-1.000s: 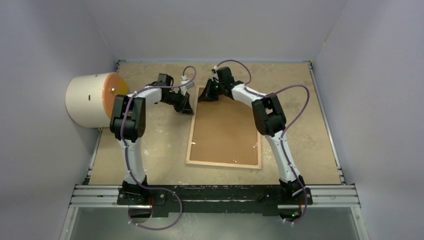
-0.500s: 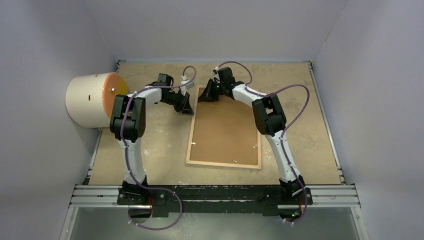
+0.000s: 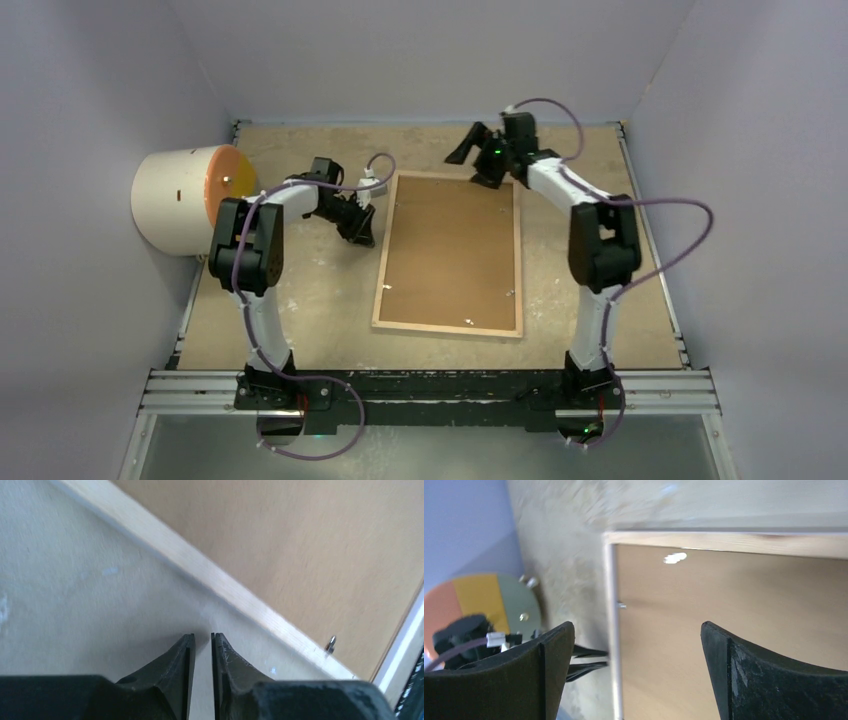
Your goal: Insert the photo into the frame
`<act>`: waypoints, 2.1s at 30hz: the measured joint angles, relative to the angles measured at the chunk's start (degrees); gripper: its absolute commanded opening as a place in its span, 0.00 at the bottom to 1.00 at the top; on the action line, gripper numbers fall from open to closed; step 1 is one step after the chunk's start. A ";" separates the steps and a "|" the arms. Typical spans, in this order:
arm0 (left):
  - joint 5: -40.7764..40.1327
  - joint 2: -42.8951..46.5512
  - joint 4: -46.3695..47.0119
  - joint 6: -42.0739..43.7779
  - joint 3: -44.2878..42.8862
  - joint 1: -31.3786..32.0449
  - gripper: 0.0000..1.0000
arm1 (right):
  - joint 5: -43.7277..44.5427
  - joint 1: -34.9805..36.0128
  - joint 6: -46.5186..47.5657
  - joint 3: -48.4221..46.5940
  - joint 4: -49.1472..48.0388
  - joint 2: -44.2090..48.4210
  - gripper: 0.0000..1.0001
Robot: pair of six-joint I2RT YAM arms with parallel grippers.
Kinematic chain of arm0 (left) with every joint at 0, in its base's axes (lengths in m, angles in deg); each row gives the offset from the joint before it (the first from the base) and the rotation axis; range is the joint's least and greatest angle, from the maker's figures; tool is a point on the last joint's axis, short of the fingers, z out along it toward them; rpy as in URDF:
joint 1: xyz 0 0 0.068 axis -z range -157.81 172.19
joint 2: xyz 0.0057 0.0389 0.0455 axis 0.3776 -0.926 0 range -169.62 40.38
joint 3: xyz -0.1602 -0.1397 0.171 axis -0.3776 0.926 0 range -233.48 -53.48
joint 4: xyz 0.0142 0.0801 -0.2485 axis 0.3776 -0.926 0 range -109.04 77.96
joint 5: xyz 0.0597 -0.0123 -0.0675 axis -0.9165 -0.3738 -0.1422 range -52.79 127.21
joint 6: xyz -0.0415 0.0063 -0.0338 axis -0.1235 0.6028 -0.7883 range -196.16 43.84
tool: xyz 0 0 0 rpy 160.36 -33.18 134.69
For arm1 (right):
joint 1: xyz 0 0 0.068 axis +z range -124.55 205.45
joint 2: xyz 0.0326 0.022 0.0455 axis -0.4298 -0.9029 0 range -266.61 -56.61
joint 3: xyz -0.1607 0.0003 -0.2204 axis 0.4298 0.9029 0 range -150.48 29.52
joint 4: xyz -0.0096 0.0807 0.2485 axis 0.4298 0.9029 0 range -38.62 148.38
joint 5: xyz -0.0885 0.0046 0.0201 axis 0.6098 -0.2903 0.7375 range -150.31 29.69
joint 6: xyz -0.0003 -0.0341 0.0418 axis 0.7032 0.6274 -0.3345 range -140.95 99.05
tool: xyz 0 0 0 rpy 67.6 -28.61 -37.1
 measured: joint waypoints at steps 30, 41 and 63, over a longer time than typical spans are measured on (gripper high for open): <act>-8.33 12.09 -13.70 11.30 11.69 23.28 0.72 | 10.84 2.21 8.24 -22.84 8.96 -17.18 0.99; -6.67 13.31 -29.92 18.75 -6.95 18.91 0.88 | 9.09 1.57 10.99 -15.82 15.87 -4.22 0.99; -29.88 -0.50 -1.86 0.70 -10.27 -5.64 0.41 | 12.39 -15.28 5.25 53.81 14.84 48.72 0.99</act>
